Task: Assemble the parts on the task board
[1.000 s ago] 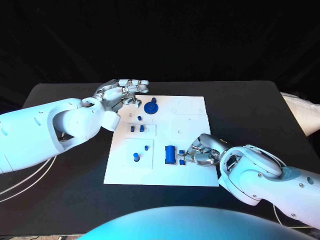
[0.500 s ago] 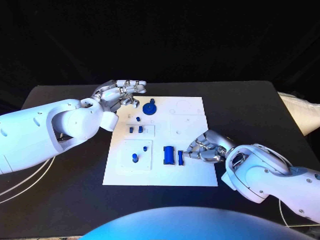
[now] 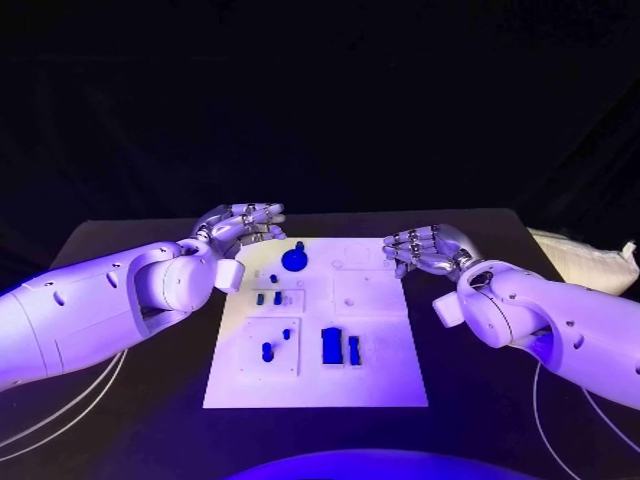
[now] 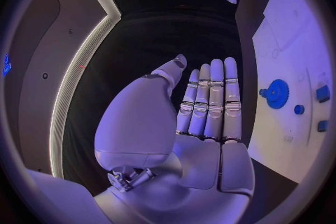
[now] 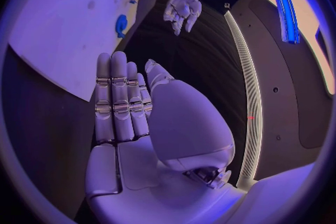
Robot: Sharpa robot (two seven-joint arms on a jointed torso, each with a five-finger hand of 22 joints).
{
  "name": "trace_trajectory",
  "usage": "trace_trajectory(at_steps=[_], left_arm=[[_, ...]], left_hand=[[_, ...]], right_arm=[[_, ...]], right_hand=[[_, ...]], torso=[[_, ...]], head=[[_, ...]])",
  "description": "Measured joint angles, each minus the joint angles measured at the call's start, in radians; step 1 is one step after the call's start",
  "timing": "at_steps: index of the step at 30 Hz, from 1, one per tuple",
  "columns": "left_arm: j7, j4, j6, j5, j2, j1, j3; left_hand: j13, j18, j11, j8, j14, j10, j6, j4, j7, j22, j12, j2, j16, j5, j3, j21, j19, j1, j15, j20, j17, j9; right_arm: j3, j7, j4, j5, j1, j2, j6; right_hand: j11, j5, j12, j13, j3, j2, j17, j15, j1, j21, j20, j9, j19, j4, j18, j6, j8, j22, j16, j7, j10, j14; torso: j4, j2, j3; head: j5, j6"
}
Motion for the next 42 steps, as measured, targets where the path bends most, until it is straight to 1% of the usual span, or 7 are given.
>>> trace_trajectory(at_steps=[4, 10, 15, 20, 26, 34, 42], left_arm=[[0.03, -0.052, -0.027, 0.029, 0.021, -0.02, 0.0], [0.071, -0.114, -0.047, 0.068, 0.044, -0.042, 0.001], [0.094, -0.138, -0.056, 0.09, 0.059, -0.048, 0.002], [0.093, -0.129, -0.061, 0.089, 0.054, -0.048, 0.002], [0.095, -0.062, -0.103, 0.075, 0.04, -0.053, 0.012], [0.124, 0.101, -0.265, 0.015, 0.003, -0.068, 0.033], [0.161, 0.196, -0.424, -0.051, -0.018, -0.075, 0.045]], left_hand=[[-0.038, 0.0, 0.014, -0.008, 0.006, -0.014, -0.013, 0.017, 0.0, -0.134, -0.047, 0.02, -0.212, 0.0, -0.039, -0.127, -0.057, 0.02, 0.032, 0.041, -0.099, 0.0], [-0.057, 0.0, 0.021, -0.027, 0.03, -0.002, -0.02, 0.019, 0.0, -0.278, -0.115, 0.049, -0.406, 0.0, -0.058, -0.208, -0.082, 0.057, 0.049, 0.076, -0.188, -0.001], [-0.057, 0.0, 0.021, -0.037, 0.048, 0.005, -0.022, 0.02, -0.002, -0.34, -0.149, 0.054, -0.468, 0.0, -0.064, -0.208, -0.082, 0.068, 0.056, 0.076, -0.22, -0.001], [-0.09, -0.008, -0.002, -0.078, -0.114, -0.171, -0.187, -0.016, -0.034, -0.419, -0.197, 0.099, -0.505, -0.037, -0.107, -0.241, -0.225, -0.16, 0.035, 0.036, -0.243, -0.034], [-0.11, -0.04, -0.03, -0.097, -0.295, -0.368, -0.369, -0.038, -0.067, -0.497, -0.223, 0.126, -0.539, -0.062, -0.15, -0.26, -0.377, -0.416, -0.005, -0.01, -0.296, -0.055], [-0.118, -0.065, -0.097, -0.109, -0.483, -0.572, -0.559, -0.048, -0.121, -0.579, -0.234, 0.138, -0.589, -0.071, -0.197, -0.266, -0.534, -0.682, -0.058, -0.057, -0.333, -0.062], [-0.12, -0.09, -0.12, -0.109, -0.607, -0.706, -0.685, -0.05, -0.167, -0.632, -0.236, 0.141, -0.642, -0.074, -0.242, -0.266, -0.636, -0.857, -0.072, -0.109, -0.341, -0.065]], right_arm=[[0.0, 0.114, -0.126, 0.151, 0.014, 0.07, 0.029], [0.0, 0.224, -0.228, 0.276, 0.026, 0.132, 0.075], [0.0, 0.273, -0.272, 0.319, 0.029, 0.164, 0.111], [-0.009, 0.272, -0.261, 0.321, 0.033, 0.157, 0.104], [-0.068, 0.279, -0.189, 0.345, 0.076, 0.138, 0.059], [-0.184, 0.328, -0.023, 0.44, 0.168, 0.098, -0.096], [-0.235, 0.379, 0.055, 0.527, 0.209, 0.078, -0.233]], right_hand=[[0.029, -0.004, -0.074, -0.138, 0.047, -0.007, -0.126, 0.048, 0.011, -0.161, 0.049, -0.044, -0.062, -0.005, 0.0, -0.016, 0.0, -0.105, -0.208, 0.023, -0.007, -0.079], [0.039, -0.021, -0.085, -0.29, 0.093, -0.027, -0.256, 0.075, -0.018, -0.302, 0.089, -0.107, -0.044, -0.041, -0.001, -0.024, 0.0, -0.213, -0.364, 0.026, -0.004, -0.076], [0.043, -0.026, -0.085, -0.372, 0.126, -0.014, -0.315, 0.071, -0.048, -0.354, 0.084, -0.148, 0.018, -0.076, -0.001, -0.014, 0.0, -0.261, -0.413, 0.028, 0.012, -0.017], [0.019, -0.064, -0.119, -0.422, 0.087, 0.006, -0.34, 0.038, -0.296, -0.406, 0.046, -0.175, -0.135, -0.127, -0.007, -0.172, -0.03, -0.301, -0.437, -0.005, -0.169, -0.2], [-0.009, -0.101, -0.137, -0.451, 0.05, 0.021, -0.395, -0.008, -0.551, -0.457, 0.008, -0.215, -0.31, -0.158, -0.041, -0.346, -0.048, -0.339, -0.489, -0.041, -0.371, -0.407], [-0.075, -0.145, -0.146, -0.463, 0.007, 0.027, -0.426, -0.029, -0.818, -0.51, -0.032, -0.269, -0.491, -0.168, -0.063, -0.528, -0.054, -0.379, -0.523, -0.085, -0.58, -0.621], [-0.093, -0.205, -0.146, -0.466, -0.051, 0.029, -0.433, -0.034, -0.993, -0.546, -0.095, -0.282, -0.61, -0.17, -0.119, -0.647, -0.054, -0.444, -0.529, -0.146, -0.718, -0.762]], torso=[[-0.0067, -0.028, -0.0031], [-0.0076, -0.05, -0.0032], [-0.0069, -0.059, -0.0027], [-0.0058, -0.058, -0.0025], [0.003, -0.052, 0.0025], [0.0244, -0.038, 0.0142], [0.0317, -0.034, 0.0176]], head=[[0.009, 0.025], [0.013, 0.054], [0.017, 0.08], [0.017, 0.082], [0.017, 0.114], [0.017, 0.175], [0.016, 0.186]])
